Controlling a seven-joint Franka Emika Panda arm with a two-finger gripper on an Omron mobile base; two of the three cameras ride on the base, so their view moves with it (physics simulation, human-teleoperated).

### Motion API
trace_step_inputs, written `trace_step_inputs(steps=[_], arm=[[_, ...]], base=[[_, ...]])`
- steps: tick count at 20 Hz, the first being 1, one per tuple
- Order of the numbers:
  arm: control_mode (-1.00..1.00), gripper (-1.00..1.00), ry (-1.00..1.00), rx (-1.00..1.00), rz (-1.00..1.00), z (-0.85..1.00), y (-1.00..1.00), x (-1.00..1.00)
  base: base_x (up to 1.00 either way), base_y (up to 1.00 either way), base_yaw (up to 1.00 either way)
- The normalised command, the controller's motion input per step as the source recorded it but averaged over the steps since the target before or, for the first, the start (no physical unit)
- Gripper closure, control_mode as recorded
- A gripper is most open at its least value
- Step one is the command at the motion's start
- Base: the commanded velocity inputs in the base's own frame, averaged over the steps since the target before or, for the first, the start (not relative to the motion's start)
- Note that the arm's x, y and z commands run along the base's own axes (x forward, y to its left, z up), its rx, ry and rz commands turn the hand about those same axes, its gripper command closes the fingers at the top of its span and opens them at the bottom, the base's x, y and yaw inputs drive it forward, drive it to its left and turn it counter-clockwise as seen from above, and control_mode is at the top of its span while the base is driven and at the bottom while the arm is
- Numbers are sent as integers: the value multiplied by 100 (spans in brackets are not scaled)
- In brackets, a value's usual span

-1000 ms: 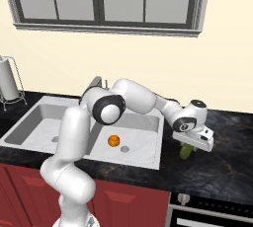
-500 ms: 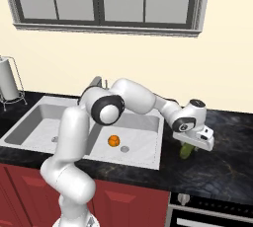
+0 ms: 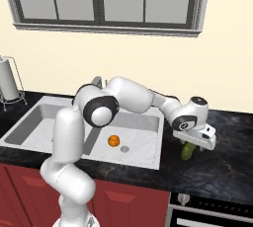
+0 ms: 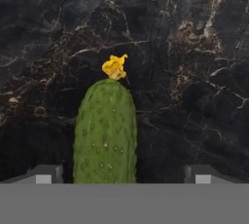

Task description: Remove the cucumber and orange from the sink. Then move the bowl and cup from the counter to the sink for washing.

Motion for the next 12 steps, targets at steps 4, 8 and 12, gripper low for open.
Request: trace_step_inputs(steps=[4,8,12], arm=[[-100,-100,-1,-10,1,37,26,-15],[-100,-100,-2,-7,5,35,34,-26],[-100,-100,-2,-3,5,21,42,-30]], base=[[0,0,0],[0,0,0],[0,0,0]])
